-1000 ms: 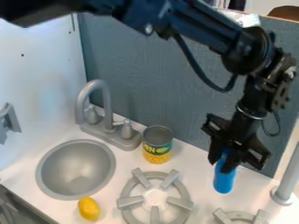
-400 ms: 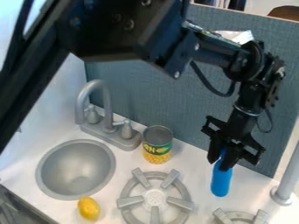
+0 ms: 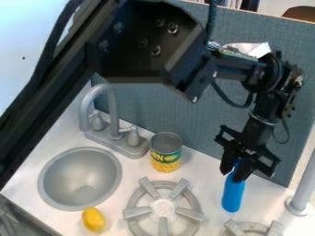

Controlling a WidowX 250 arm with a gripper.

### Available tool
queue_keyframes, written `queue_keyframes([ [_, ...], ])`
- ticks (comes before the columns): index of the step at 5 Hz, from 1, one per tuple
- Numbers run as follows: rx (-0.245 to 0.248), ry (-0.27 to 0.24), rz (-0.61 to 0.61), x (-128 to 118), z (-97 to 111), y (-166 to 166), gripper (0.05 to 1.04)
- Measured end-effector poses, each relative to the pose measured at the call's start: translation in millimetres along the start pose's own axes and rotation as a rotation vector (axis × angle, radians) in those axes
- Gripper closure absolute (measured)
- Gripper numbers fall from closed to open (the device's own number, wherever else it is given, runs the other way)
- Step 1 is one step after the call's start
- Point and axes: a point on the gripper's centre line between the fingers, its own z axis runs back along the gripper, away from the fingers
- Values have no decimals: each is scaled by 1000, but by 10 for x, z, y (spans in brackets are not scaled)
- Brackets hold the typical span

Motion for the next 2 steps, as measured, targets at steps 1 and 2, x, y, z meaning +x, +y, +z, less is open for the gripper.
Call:
queue_keyframes([
  [1,17,12,4,14,-95,12,741],
  [2,20,14,-4,4,-148,15,741],
])
